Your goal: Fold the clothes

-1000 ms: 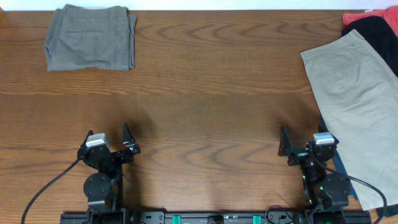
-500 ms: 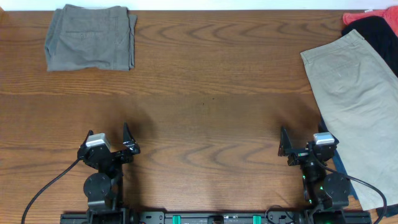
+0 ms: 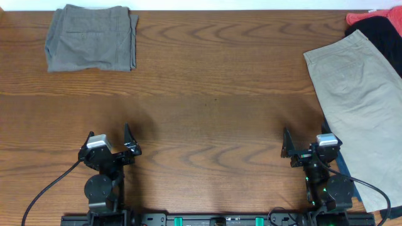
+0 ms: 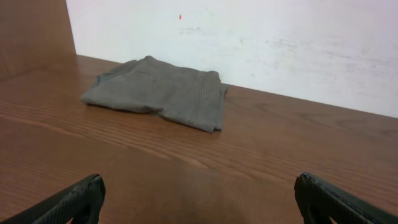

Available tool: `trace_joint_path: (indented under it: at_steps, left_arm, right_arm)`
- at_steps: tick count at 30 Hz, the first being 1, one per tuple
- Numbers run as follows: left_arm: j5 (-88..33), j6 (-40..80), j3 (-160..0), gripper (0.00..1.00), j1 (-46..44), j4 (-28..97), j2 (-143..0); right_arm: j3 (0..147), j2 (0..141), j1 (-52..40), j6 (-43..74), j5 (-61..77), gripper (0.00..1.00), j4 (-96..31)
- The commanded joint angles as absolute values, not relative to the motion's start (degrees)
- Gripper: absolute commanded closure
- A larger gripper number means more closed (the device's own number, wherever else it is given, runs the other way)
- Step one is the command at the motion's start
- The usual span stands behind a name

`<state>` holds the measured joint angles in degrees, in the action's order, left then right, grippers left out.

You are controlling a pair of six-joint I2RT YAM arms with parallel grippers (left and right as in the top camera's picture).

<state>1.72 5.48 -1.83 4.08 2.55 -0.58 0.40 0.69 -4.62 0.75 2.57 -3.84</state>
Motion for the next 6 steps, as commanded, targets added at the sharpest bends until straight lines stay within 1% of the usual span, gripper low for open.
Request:
trace_joint_path:
  at_steps: [1, 6]
  left_arm:
    - [2.35, 4.54, -0.23, 0.02, 4.05, 3.95, -0.25]
    - [2.33, 4.54, -0.23, 0.02, 4.05, 3.95, -0.23]
  right_arm:
    - [0.32, 0.30, -4.95, -0.08, 1.93, 0.01, -4.12]
    - [0.32, 0.30, -4.95, -0.08, 1.93, 0.01, -4.12]
